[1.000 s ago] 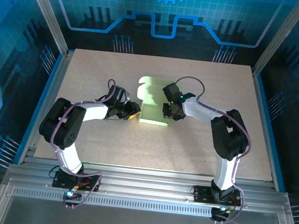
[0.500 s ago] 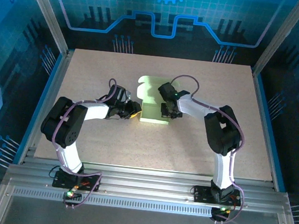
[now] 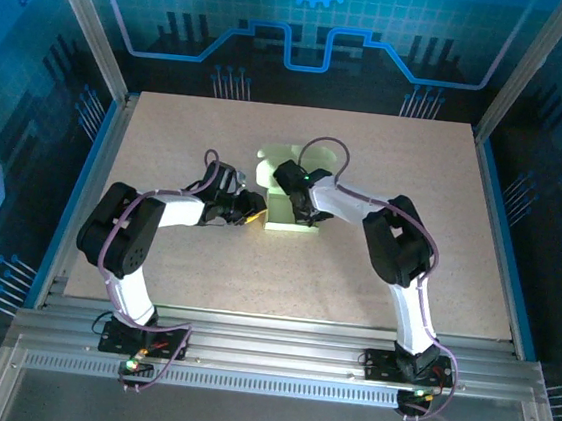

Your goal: Fold the paper box

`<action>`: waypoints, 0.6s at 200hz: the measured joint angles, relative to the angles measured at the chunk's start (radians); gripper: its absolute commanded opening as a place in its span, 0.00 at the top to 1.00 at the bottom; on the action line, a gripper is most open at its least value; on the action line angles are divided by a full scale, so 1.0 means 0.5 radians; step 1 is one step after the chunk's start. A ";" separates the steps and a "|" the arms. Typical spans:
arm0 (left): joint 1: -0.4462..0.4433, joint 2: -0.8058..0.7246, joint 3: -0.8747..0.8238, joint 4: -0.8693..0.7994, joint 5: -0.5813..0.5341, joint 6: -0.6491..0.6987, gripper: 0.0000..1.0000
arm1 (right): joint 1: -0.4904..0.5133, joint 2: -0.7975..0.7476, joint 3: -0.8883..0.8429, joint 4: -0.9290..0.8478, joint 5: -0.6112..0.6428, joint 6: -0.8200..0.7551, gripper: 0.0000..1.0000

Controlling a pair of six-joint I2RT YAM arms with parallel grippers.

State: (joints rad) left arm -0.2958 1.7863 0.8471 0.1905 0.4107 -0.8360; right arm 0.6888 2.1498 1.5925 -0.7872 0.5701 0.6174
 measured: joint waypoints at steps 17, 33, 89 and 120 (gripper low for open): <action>0.000 -0.001 -0.004 0.005 0.007 -0.001 0.67 | 0.011 0.037 0.034 -0.040 0.053 0.013 1.00; 0.000 -0.001 -0.014 0.020 0.011 -0.002 0.67 | 0.012 0.055 0.050 -0.056 0.072 0.013 1.00; -0.002 -0.001 -0.066 0.000 0.003 -0.005 0.67 | -0.008 -0.014 -0.040 -0.011 -0.009 -0.027 0.77; -0.002 -0.001 -0.066 -0.014 -0.005 -0.005 0.66 | -0.031 -0.050 -0.085 -0.032 -0.136 -0.081 0.71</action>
State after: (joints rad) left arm -0.2966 1.7859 0.8143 0.1837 0.4080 -0.8383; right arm 0.6735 2.1246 1.5501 -0.8032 0.5022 0.5770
